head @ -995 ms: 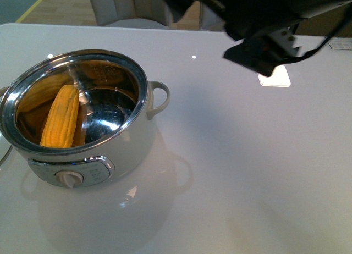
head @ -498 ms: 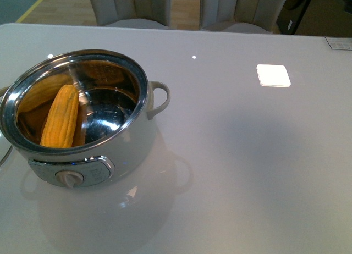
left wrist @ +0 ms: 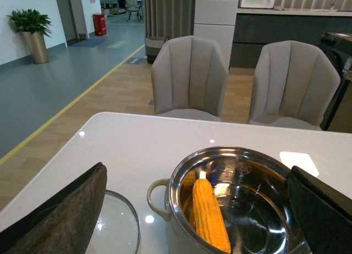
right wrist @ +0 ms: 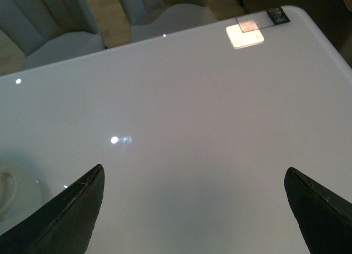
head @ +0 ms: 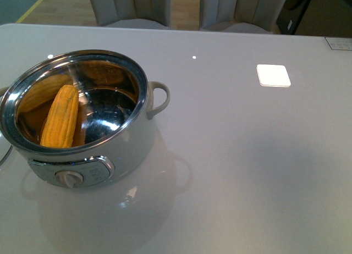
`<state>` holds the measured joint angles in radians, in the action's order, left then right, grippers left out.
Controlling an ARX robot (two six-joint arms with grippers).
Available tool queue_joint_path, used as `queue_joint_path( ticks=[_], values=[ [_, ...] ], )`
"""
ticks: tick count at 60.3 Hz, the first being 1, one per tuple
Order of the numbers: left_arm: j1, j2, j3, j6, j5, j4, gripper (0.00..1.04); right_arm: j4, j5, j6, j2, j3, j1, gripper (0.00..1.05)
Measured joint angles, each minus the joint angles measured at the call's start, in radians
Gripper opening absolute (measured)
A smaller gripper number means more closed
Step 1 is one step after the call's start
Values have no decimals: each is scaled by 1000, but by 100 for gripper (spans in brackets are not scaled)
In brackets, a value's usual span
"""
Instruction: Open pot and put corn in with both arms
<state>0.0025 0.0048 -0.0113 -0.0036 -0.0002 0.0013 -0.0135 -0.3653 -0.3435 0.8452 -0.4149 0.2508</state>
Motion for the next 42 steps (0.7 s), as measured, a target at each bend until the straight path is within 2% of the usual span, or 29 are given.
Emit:
queue_joint_path(
  ticks=[9, 22, 31, 42],
  values=[
    [0, 0, 0, 0, 0, 0, 98, -97, -11, -12, -113, 42, -40, 96],
    [0, 0, 0, 0, 0, 0, 98, -258, -39, -93, -153, 46, 45, 96],
    [0, 0, 0, 0, 0, 0, 98, -277, -63, -117, -152, 47, 95, 96],
    [0, 0, 0, 0, 0, 0, 98, -278, -65, -128, -152, 48, 102, 96]
  ],
)
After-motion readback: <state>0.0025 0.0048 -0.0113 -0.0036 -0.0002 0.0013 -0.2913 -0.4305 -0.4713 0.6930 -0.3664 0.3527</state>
